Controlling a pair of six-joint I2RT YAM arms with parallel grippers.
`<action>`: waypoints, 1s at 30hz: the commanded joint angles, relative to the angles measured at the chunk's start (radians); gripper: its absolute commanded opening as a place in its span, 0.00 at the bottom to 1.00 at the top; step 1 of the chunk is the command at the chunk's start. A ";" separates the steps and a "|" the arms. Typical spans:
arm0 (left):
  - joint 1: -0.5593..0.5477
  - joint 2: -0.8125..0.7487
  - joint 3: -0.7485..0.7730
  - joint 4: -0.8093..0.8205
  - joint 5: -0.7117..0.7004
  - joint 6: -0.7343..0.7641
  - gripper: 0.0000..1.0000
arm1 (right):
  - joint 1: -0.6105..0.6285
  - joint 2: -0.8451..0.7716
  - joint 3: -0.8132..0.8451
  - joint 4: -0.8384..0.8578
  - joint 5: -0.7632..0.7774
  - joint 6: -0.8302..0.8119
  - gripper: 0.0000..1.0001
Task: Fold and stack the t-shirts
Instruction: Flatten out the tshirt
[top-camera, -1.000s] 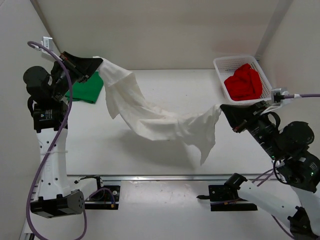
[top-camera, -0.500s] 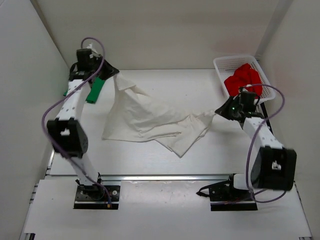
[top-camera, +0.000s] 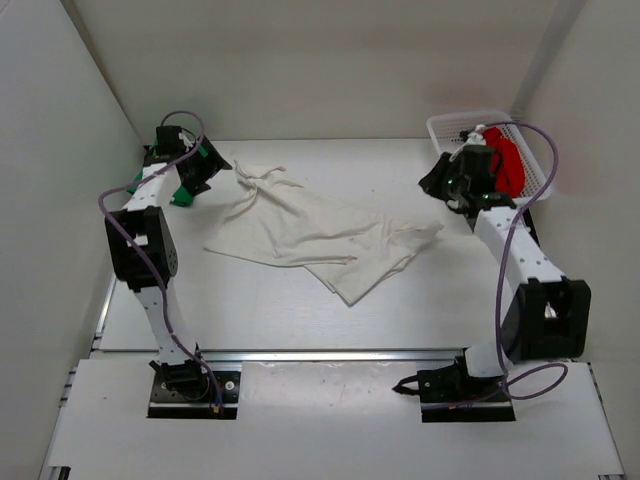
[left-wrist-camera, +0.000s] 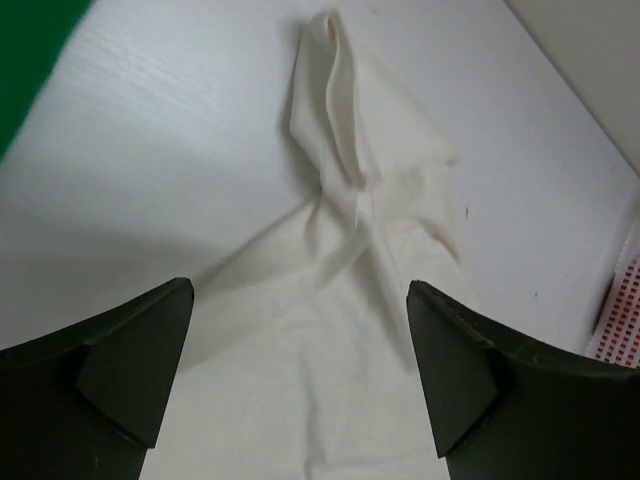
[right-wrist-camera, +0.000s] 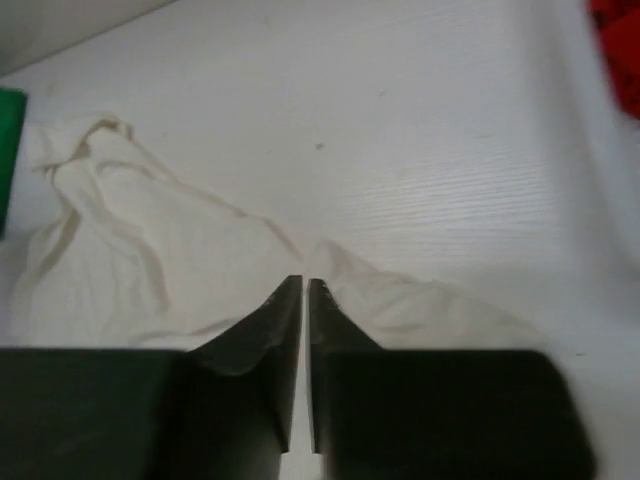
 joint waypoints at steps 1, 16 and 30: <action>-0.047 -0.296 -0.240 0.143 -0.023 -0.001 0.99 | 0.204 -0.148 -0.137 0.004 0.069 -0.020 0.00; 0.097 -0.539 -0.912 0.280 -0.068 -0.032 0.32 | 0.823 -0.157 -0.415 0.135 0.285 0.038 0.23; 0.148 -0.459 -0.995 0.403 -0.138 -0.141 0.55 | 0.765 -0.284 -0.586 0.186 0.233 0.080 0.25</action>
